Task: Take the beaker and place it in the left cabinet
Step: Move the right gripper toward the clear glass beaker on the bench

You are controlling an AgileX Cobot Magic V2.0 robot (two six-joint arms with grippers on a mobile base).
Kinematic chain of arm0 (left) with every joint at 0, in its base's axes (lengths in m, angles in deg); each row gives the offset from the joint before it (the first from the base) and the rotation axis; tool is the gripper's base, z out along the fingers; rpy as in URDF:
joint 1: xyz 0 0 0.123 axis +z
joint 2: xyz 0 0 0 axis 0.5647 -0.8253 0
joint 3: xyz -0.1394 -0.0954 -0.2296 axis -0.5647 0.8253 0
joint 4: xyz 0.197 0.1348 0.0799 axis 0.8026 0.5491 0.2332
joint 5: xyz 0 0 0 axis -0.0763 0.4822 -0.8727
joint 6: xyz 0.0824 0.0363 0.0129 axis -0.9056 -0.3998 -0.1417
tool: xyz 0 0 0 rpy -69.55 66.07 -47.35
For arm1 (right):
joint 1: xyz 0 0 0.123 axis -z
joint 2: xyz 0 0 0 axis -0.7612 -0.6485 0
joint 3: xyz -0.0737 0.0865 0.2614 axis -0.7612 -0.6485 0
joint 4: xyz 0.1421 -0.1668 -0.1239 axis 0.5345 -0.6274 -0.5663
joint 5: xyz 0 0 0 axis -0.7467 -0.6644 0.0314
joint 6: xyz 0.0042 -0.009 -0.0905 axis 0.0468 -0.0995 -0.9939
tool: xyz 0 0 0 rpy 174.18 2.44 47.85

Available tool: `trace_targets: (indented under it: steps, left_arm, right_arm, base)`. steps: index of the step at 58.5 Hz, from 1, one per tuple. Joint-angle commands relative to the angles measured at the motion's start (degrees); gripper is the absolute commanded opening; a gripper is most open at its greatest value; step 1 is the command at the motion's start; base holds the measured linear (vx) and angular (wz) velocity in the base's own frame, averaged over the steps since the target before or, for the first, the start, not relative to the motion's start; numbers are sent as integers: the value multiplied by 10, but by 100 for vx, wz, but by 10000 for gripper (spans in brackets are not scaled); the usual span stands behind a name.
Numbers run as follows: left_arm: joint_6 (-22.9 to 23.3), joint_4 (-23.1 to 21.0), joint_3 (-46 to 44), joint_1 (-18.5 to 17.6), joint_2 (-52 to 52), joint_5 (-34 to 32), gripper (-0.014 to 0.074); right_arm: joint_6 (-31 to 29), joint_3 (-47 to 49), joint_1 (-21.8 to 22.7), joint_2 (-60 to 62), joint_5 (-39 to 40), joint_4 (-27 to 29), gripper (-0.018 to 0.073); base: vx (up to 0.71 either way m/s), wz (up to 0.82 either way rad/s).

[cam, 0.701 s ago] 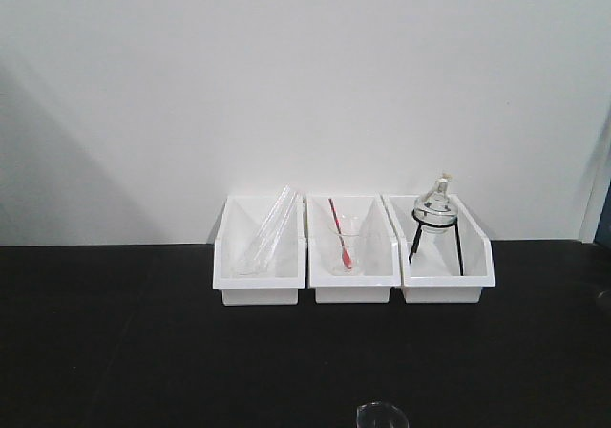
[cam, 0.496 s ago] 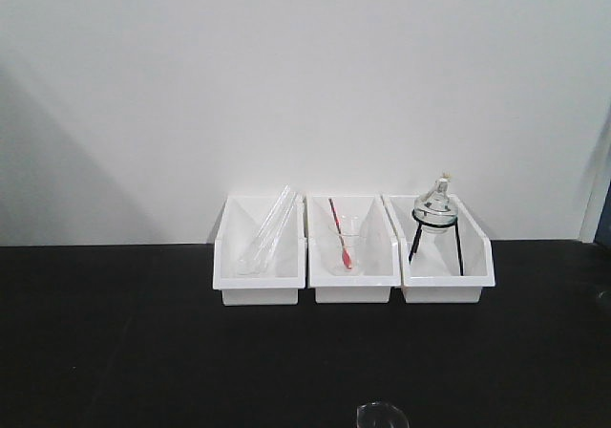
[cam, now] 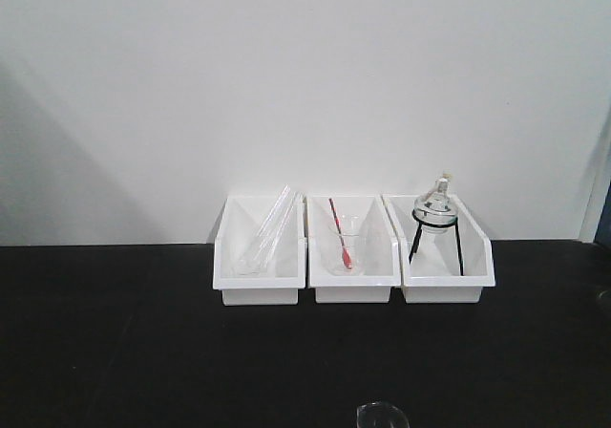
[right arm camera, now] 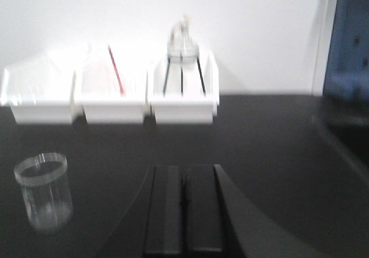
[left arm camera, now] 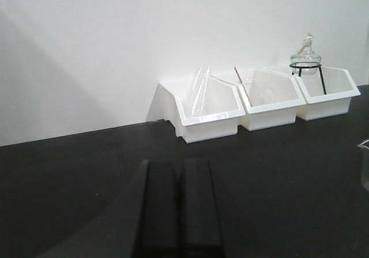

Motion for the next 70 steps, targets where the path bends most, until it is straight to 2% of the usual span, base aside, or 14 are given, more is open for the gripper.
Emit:
trace_targets:
  steps: [1,8,18,30,44,57,70]
  left_arm:
    - [2,-5,9,-2,11,-48,1]
    - [2,-5,9,-2,11,-48,1]
    - [2,-5,9,-2,11,-48,1]
    - [2,-5,9,-2,11,-48,1]
    - [2,-5,9,-2,11,-48,1]
    - [2,-5,9,-2,11,-48,1]
    - [2,-5,9,-2,11,-48,1]
  right_arm:
    - [-1,23,3,7,108,-3,-9]
    - [-1,95,3,-30,108,-5,-9]
    - [-17,224,3,-199,110,-8,-9]
    - [-20,328,3,-388,190,-8,-9]
    - [-20,344,3,-491,306,-7,-8]
    - [-10,344,3,-508,313,-6,15]
    - [31,344,3,-508,312,-6,117]
  base:
    - [0,0]
    - [0,0]
    - [0,0]
    - [0,0]
    - [0,0]
    - [0,0]
    - [0,0]
